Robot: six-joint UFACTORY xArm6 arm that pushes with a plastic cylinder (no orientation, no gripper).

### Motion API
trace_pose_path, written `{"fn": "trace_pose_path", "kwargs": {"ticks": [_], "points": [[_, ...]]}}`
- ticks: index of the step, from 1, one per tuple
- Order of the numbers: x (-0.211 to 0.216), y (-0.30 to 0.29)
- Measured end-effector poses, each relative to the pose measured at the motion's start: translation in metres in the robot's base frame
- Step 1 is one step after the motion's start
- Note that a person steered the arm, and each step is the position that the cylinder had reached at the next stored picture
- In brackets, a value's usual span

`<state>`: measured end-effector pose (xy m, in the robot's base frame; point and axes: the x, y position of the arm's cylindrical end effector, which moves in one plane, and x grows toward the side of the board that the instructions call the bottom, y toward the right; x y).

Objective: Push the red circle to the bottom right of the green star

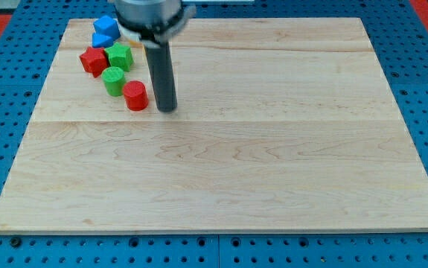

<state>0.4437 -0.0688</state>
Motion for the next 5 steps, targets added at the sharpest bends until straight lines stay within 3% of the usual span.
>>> {"fn": "trace_pose_path", "kwargs": {"ticks": [1,2,3,4,5], "points": [[0.002,-0.056],[-0.077,-0.076],[-0.102,-0.092],[-0.038,-0.055],[-0.01,-0.023]]}}
